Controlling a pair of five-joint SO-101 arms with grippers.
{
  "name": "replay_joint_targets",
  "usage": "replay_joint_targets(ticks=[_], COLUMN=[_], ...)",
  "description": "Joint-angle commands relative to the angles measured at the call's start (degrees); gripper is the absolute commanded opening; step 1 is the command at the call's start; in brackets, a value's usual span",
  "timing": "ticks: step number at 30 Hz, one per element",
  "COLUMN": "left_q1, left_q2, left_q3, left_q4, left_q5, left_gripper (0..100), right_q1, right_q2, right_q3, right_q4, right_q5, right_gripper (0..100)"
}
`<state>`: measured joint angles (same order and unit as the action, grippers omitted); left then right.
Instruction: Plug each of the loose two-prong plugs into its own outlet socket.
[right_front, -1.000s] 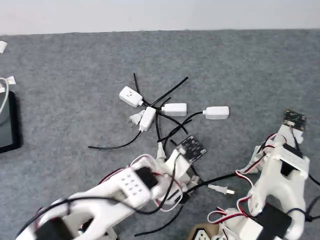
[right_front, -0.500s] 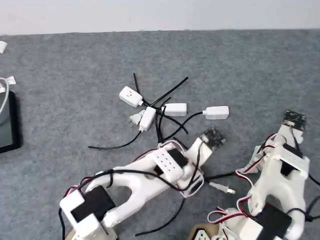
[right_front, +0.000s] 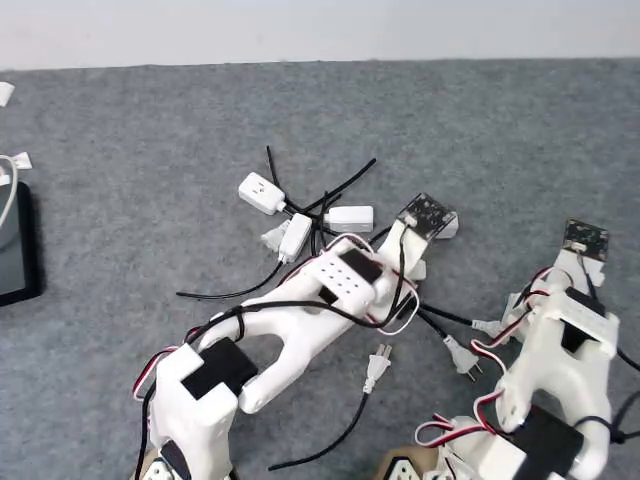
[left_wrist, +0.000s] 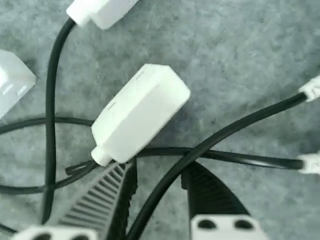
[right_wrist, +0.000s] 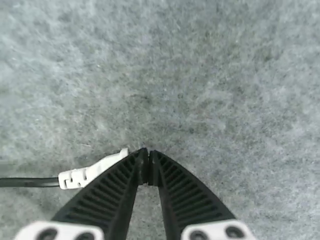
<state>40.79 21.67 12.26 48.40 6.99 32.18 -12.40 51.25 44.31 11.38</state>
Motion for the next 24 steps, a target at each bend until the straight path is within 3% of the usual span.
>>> replay_joint_targets(ticks=[1, 5, 8, 17, 20, 24], left_q1=[0.5, 0.3, 0.4, 0.4, 0.4, 0.6], left_q2=[-3.8, -13.8, -22.4, -38.8, -38.9, -39.4], left_q3=[-6.5, -3.6, 5.5, 39.9, 44.4, 44.6], left_q4=[7.3, 17.2, 18.9, 3.1, -1.7, -1.9], left_q5=[0.1, 0.0, 0.0, -3.5, -3.5, -3.5], left_gripper=[5, 5, 6, 17, 19, 20], right_q1=[-0.6, -0.6, -0.6, -0.7, -0.7, -0.7], right_q2=[0.0, 0.0, 0.0, 0.0, 0.0, 0.0], right_q3=[-2.3, -2.3, -2.3, -2.3, -2.3, -2.3], right_q4=[0.7, 0.7, 0.7, 0.7, 0.7, 0.7], right_q5=[0.8, 0.8, 0.8, 0.8, 0.8, 0.8], right_gripper=[2.7, 2.7, 2.7, 2.7, 2.7, 2.7])
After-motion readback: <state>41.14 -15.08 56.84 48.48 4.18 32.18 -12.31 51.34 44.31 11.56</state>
